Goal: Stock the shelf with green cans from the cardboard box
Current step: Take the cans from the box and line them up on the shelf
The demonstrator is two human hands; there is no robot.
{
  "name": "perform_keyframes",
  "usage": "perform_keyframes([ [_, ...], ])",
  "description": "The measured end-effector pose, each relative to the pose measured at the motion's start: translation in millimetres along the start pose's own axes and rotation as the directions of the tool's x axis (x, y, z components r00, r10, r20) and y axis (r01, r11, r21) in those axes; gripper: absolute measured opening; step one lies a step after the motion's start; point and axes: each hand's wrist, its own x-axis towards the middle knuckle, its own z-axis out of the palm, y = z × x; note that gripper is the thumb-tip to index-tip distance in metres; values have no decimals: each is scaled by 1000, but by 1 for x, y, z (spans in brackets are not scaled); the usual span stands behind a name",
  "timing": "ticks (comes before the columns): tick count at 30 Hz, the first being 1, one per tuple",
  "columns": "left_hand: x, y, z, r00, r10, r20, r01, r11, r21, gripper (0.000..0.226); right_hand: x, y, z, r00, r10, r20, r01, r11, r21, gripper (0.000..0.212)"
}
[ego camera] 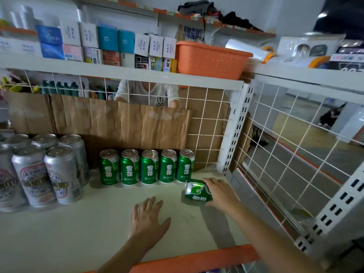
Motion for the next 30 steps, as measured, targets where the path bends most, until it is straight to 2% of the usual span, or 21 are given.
perform_keyframes([
  [5, -2, 1, -3, 1000, 2, -13, -2, 1000, 15, 99, -3, -1, 0, 996, 89, -25, -82, 973, 217, 75],
  [10, -3, 0, -4, 1000, 5, -4, -5, 1000, 6, 99, -10, -3, 2, 991, 133, -29, -124, 970, 209, 78],
  [14, -4, 0, -5, 1000, 7, 13, -7, 1000, 28, 77, -26, 0, 3, 983, 178, -53, -155, 941, 300, 78],
  [17, -5, 1, -10, 999, 42, -10, -43, 996, -77, 92, -42, 3, -1, 972, 218, -86, -149, 858, 491, 76],
  [19, -4, 7, -21, 999, 49, -13, -51, 969, -242, 88, -51, 2, -9, 969, 223, -103, -121, 799, 589, 75],
  [21, -4, 19, -37, 998, 55, -24, -60, 883, -465, 87, -58, -1, -18, 972, 210, -109, -71, 699, 712, 72],
  [22, -4, 27, -47, 998, 52, -43, -68, 809, -584, 85, -61, -3, -23, 972, 201, -120, -39, 644, 764, 69],
  [25, -11, 52, -80, 996, 67, -61, -86, 497, -864, 91, -70, -14, -35, 971, 174, -164, 45, 541, 840, 59],
  [28, -17, 67, -105, 985, 124, -116, -147, 278, -949, 75, -81, -32, -45, 965, 155, -210, 117, 460, 880, 58],
  [30, -18, 70, -113, 982, 149, -119, -150, 218, -964, 74, -86, -44, -46, 966, 135, -220, 148, 409, 900, 64],
])
